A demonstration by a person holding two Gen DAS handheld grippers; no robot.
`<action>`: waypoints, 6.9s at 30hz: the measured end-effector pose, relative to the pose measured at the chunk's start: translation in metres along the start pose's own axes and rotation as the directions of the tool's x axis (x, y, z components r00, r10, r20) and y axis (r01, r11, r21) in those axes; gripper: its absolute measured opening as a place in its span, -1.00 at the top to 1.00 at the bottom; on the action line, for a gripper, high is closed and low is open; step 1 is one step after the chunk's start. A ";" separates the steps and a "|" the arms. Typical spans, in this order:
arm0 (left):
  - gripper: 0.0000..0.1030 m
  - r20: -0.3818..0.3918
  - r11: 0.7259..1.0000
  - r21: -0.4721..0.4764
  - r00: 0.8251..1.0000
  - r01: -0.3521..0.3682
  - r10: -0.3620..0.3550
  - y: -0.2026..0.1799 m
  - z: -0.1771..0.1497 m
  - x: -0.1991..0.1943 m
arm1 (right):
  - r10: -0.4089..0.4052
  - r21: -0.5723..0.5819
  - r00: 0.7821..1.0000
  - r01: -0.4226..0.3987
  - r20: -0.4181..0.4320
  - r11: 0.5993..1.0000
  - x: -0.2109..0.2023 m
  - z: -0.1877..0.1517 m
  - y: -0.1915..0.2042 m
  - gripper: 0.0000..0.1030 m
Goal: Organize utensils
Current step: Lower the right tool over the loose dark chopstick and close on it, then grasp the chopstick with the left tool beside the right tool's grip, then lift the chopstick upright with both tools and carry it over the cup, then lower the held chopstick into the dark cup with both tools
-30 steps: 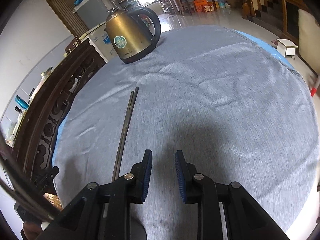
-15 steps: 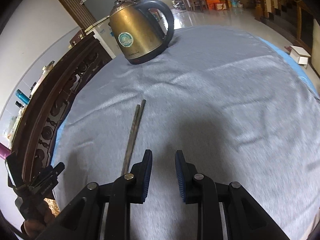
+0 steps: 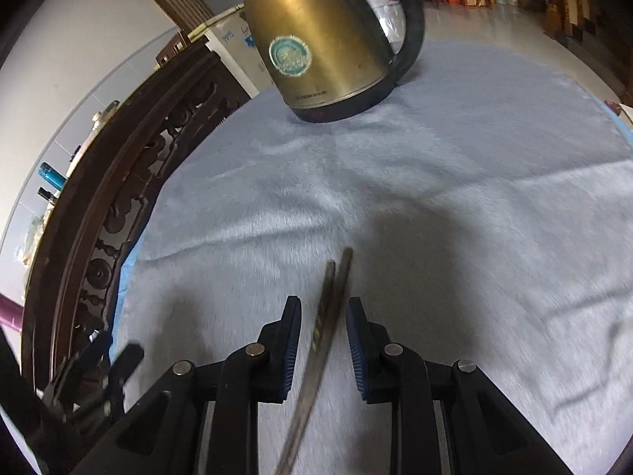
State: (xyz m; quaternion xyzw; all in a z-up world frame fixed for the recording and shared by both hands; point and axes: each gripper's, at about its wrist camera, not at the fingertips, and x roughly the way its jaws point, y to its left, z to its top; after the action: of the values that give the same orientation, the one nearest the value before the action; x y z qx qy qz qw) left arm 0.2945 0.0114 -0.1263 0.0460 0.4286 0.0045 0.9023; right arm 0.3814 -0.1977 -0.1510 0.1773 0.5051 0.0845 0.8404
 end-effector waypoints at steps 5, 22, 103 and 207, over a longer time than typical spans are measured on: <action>-0.28 -0.041 1.000 -0.018 0.999 -0.019 0.019 0.012 -0.007 0.013 | -0.055 0.015 0.998 0.056 -0.031 0.998 0.029 0.014 -0.002 0.51; -0.28 -0.059 0.999 -0.043 0.998 -0.001 -0.002 0.016 -0.005 0.017 | -0.149 -0.026 0.988 0.149 -0.032 0.989 0.047 0.021 -0.004 0.75; 0.00 -0.247 0.920 0.198 0.925 0.339 -0.288 -0.140 0.052 0.102 | -0.238 -0.067 0.963 0.231 -0.126 0.971 -0.004 -0.004 -0.056 0.86; 0.89 0.425 0.902 0.009 0.814 0.433 -0.395 -0.027 -0.062 -0.281 | 0.092 -0.141 0.694 0.014 0.714 0.990 -0.307 -0.198 0.087 0.87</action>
State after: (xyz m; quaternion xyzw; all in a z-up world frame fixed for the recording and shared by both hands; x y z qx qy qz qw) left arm 0.0683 -0.0238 0.0498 -0.0882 0.2250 -0.1830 0.9529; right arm 0.0642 -0.1740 0.0492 0.1494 0.1256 0.0603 0.9789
